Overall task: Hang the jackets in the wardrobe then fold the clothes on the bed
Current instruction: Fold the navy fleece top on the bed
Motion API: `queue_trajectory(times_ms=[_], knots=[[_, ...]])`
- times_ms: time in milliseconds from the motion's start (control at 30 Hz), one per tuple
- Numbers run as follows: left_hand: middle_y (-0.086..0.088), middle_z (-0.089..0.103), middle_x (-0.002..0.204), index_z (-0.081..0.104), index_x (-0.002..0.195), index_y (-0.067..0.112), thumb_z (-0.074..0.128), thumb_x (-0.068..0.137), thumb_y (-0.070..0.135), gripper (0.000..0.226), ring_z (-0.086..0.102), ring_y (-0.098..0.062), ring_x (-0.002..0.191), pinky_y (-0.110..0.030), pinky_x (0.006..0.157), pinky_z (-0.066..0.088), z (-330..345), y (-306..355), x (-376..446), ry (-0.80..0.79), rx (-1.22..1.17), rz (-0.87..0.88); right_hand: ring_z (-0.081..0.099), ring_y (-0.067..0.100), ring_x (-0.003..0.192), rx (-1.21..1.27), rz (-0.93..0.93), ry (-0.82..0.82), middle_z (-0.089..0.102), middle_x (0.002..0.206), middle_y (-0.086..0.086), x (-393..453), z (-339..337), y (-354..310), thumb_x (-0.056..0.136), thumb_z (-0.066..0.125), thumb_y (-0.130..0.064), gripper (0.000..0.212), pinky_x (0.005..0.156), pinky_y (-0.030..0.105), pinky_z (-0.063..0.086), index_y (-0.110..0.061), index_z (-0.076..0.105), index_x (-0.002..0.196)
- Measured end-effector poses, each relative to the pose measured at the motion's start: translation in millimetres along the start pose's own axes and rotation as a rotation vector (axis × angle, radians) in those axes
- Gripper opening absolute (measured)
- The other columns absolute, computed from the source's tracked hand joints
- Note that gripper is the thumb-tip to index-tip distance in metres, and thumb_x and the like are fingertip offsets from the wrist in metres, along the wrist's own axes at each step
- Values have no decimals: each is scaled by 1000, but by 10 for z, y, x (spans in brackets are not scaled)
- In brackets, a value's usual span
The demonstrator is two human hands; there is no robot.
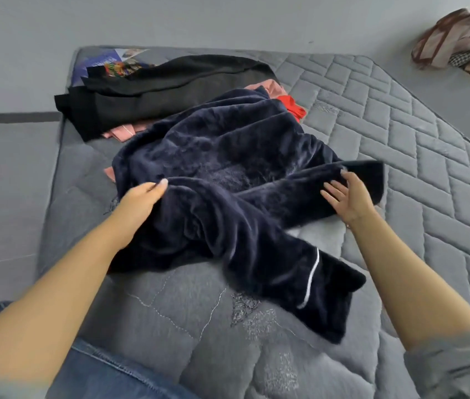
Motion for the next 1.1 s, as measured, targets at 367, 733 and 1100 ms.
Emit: queue_trajectory(times_ms=[367,733,1100], knots=[[-4,34,139,43,133,21,81,79,19,66,47,-19,120,-27,89,43,131,-932,-825,673,-320,-360,63,19,95,-80,87,234,59,118,16,38,-400,890,94,57,-8,13,91,32,54,-4,53,106],[1,66,103,59,98,17,71,89,28,19,66,-9,93,-21,71,53,30,-999,-634,498,-572,-176,60,25,118,31,167,138,56,138,8,214,15,612,95,62,-33,55,90,41,54,-14,42,143],[8,63,83,57,80,25,71,89,23,16,60,-6,75,-17,61,49,-270,-1132,-812,760,-545,-106,64,29,101,9,38,411,58,131,16,-679,-835,1019,94,58,-10,43,80,40,57,-6,45,134]])
Point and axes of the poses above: each hand's wrist, its own x-axis towards the middle knuckle, its own z-axis out of the palm, y = z × x, the point moved 1 cm from there along x, towards the middle knuckle
